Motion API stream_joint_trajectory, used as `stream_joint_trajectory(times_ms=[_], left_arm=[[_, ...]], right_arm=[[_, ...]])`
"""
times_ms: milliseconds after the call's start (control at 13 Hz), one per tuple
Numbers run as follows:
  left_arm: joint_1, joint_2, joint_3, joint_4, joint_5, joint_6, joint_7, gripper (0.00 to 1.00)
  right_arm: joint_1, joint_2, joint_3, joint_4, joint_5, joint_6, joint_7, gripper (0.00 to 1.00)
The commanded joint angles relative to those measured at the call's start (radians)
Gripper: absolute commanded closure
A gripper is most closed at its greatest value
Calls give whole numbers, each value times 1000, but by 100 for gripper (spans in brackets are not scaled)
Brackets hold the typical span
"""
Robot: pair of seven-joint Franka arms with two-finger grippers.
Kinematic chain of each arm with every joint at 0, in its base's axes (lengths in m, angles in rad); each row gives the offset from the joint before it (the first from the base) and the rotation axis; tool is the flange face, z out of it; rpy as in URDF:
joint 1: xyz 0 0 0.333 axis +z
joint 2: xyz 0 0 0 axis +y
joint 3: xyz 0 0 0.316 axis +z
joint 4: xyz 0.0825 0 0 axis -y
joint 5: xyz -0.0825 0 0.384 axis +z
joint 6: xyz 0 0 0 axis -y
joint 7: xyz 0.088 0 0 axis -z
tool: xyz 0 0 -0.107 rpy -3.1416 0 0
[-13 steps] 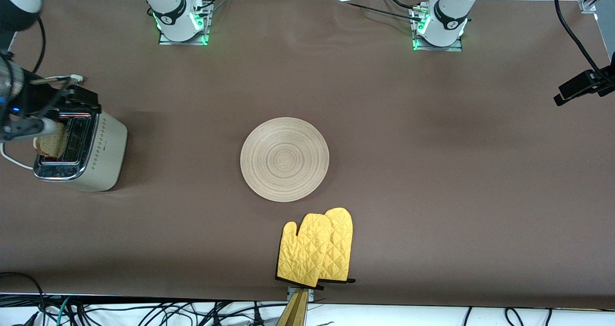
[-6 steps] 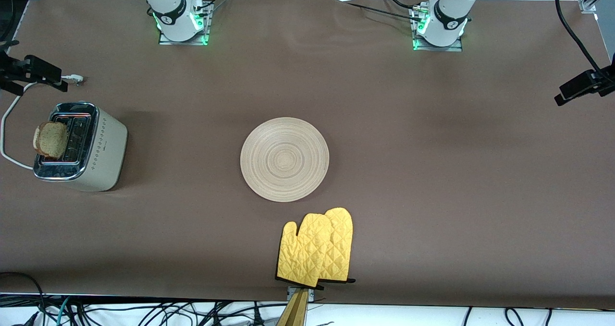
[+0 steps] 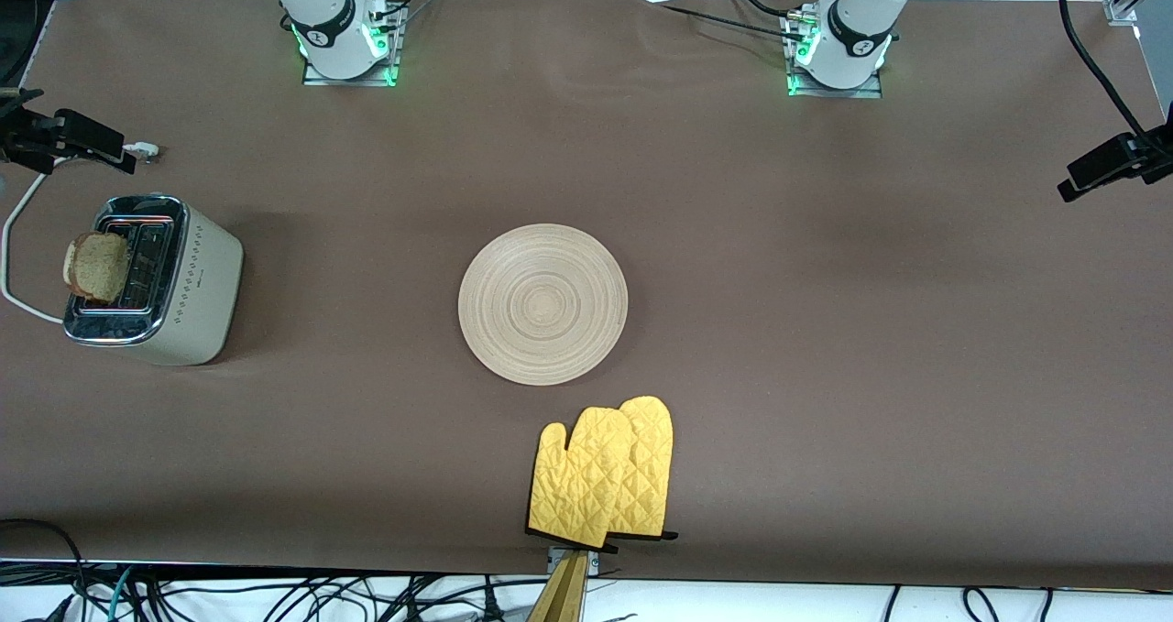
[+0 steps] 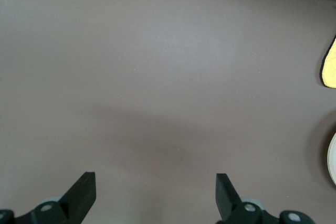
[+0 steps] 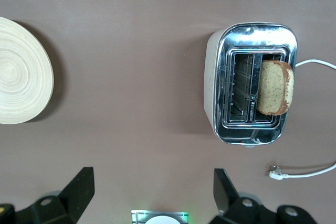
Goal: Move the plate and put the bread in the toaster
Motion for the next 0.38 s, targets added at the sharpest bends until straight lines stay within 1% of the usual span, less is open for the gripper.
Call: stream_joint_trajectory(times_ms=[0, 308], left_arm=[[1, 5, 0, 24, 12, -21, 18, 0], [1, 6, 0, 24, 12, -21, 18, 0]], right_arm=[[-17, 13, 15, 22, -11, -1, 12, 0], [-19, 13, 13, 21, -14, -5, 15, 0]])
